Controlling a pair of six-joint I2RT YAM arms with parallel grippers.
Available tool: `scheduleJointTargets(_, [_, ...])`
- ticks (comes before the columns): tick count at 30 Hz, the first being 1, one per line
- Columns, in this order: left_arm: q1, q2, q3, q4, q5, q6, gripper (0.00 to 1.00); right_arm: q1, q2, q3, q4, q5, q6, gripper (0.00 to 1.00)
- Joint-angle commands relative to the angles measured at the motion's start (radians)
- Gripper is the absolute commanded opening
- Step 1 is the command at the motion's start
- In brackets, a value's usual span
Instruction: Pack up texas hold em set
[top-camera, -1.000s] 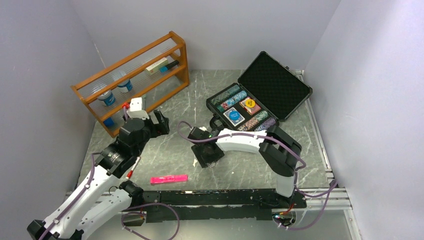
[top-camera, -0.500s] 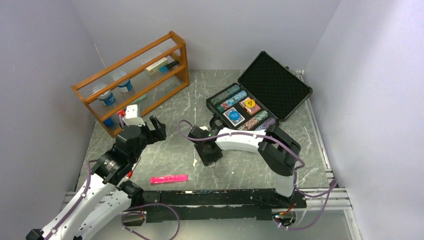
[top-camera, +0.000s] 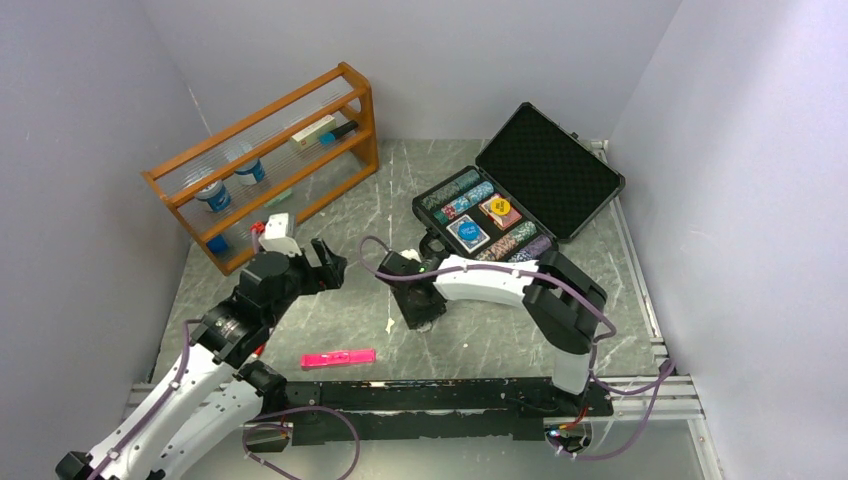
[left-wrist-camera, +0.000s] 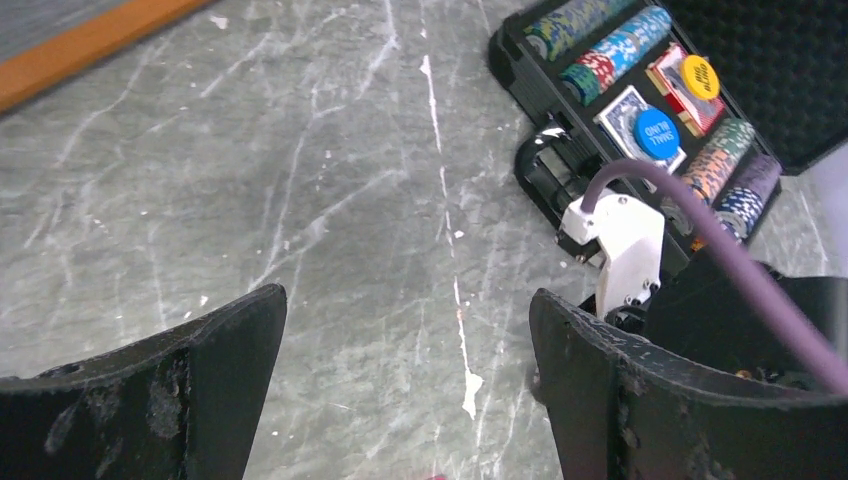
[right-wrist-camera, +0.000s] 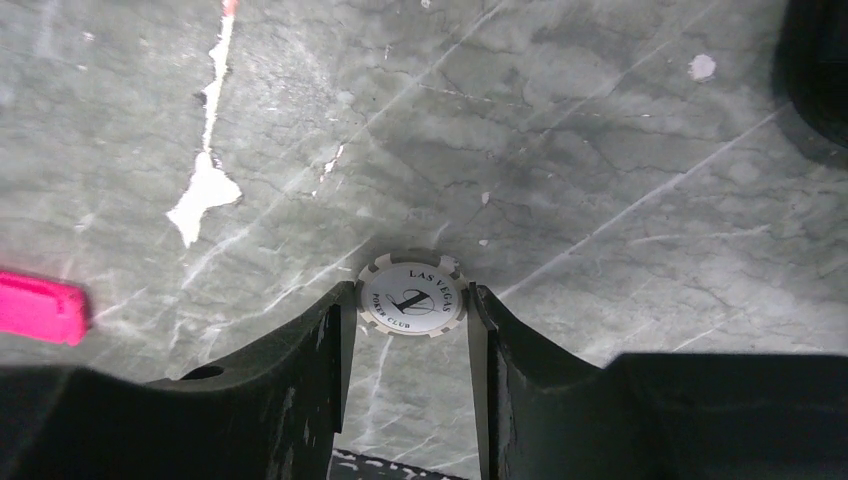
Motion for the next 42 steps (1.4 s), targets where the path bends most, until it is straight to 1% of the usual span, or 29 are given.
scheduleJointTargets(1, [0.003,0.015,-0.019,0.101,0.114,-0.011,0.96,-0.013,-0.105,0.015,0.032,0.038,0.054,0.32])
scheduleJointTargets(4, [0.003,0.026,-0.046,0.126,0.149,-0.054,0.96,-0.030,-0.161,-0.003,0.067,0.069,0.107,0.32])
scheduleJointTargets(6, [0.003,0.035,-0.069,0.165,0.199,-0.072,0.96,-0.039,-0.202,-0.025,0.112,0.088,0.149,0.32])
scheduleJointTargets(11, [0.003,0.069,-0.137,0.292,0.327,-0.117,0.91,-0.071,-0.304,-0.093,0.234,0.101,0.274,0.32])
scheduleJointTargets(14, [0.002,0.093,-0.192,0.384,0.379,-0.134,0.96,-0.089,-0.384,-0.140,0.327,0.118,0.331,0.31])
scheduleJointTargets(16, [0.001,0.111,-0.227,0.477,0.417,-0.135,0.96,-0.112,-0.412,-0.154,0.366,0.108,0.365,0.31])
scheduleJointTargets(17, [0.002,0.123,-0.239,0.499,0.427,-0.138,0.96,-0.125,-0.423,-0.162,0.376,0.091,0.375,0.31])
scheduleJointTargets(20, [0.001,0.171,-0.275,0.632,0.491,-0.142,0.96,-0.176,-0.456,-0.211,0.464,0.009,0.447,0.31])
scheduleJointTargets(21, [0.000,0.192,-0.286,0.682,0.513,-0.145,0.95,-0.192,-0.465,-0.231,0.496,-0.020,0.472,0.31])
scheduleJointTargets(25, [-0.002,0.276,-0.324,0.893,0.564,-0.176,0.82,-0.232,-0.489,-0.295,0.575,-0.121,0.561,0.31])
scheduleJointTargets(27, [-0.006,0.324,-0.337,0.988,0.562,-0.195,0.77,-0.240,-0.496,-0.309,0.590,-0.146,0.596,0.31])
scheduleJointTargets(30, [-0.010,0.403,-0.354,1.133,0.569,-0.229,0.77,-0.247,-0.495,-0.306,0.585,-0.172,0.624,0.31])
scheduleJointTargets(32, [-0.018,0.456,-0.356,1.201,0.577,-0.242,0.81,-0.256,-0.492,-0.300,0.577,-0.194,0.637,0.31])
scheduleJointTargets(34, [-0.028,0.514,-0.351,1.243,0.580,-0.247,0.85,-0.261,-0.492,-0.300,0.586,-0.211,0.648,0.31])
scheduleJointTargets(37, [-0.036,0.555,-0.342,1.288,0.578,-0.252,0.84,-0.264,-0.491,-0.289,0.584,-0.219,0.654,0.31])
scheduleJointTargets(42, [-0.045,0.577,-0.303,1.255,0.558,-0.243,0.71,-0.266,-0.491,-0.288,0.592,-0.226,0.656,0.31])
